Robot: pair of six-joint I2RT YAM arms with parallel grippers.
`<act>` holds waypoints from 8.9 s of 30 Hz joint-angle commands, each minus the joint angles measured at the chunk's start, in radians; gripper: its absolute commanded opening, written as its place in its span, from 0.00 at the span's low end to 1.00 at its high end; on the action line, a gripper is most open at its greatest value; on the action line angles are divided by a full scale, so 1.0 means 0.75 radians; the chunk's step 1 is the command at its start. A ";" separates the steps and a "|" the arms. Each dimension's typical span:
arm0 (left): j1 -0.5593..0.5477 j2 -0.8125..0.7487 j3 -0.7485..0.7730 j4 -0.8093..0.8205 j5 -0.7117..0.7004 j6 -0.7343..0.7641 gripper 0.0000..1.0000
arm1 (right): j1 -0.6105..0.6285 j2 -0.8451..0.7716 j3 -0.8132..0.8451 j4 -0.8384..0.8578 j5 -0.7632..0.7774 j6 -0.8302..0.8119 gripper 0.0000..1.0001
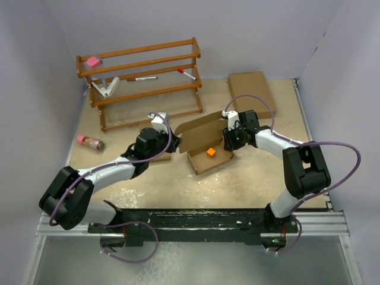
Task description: Fold the paper box
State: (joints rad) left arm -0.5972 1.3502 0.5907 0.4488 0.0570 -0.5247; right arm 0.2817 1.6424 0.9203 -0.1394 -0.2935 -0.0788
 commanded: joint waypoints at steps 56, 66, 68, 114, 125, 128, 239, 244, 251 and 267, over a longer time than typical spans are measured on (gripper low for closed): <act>-0.005 -0.074 -0.013 0.042 -0.026 0.049 0.04 | 0.164 -0.041 0.091 -0.069 0.246 -0.181 0.48; -0.005 -0.072 -0.008 0.049 -0.033 0.172 0.04 | 0.099 -0.108 0.104 -0.156 0.084 -0.300 0.74; -0.005 -0.069 -0.006 0.057 -0.033 0.206 0.04 | 0.074 -0.127 0.104 -0.187 0.012 -0.335 0.76; 0.061 0.074 0.176 -0.011 0.276 0.718 0.04 | -0.386 -0.090 0.257 -0.115 -0.861 -0.685 0.61; 0.078 0.094 0.186 -0.011 0.293 0.685 0.04 | -0.357 -0.015 0.251 -0.078 -0.830 -0.666 0.53; 0.080 0.093 0.188 -0.011 0.298 0.679 0.04 | -0.346 -0.006 0.256 -0.062 -0.828 -0.658 0.51; -0.422 0.310 0.369 -0.355 -1.008 -0.119 0.05 | 0.250 -0.219 -0.081 0.329 0.389 0.321 0.13; -0.428 0.306 0.355 -0.359 -1.018 -0.089 0.05 | 0.250 -0.265 -0.054 0.249 0.429 0.237 0.19; -0.438 0.319 0.350 -0.369 -1.027 -0.069 0.05 | 0.246 -0.431 -0.089 0.181 0.346 0.139 0.44; -0.441 0.330 0.364 -0.391 -1.012 -0.082 0.05 | 0.109 -0.817 0.066 -0.635 -0.385 -1.019 0.81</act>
State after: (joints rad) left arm -0.9199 1.6154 0.8593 0.1482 -0.7155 -0.5903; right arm 0.3725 1.0916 0.8646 -0.4431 -0.3389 -0.5484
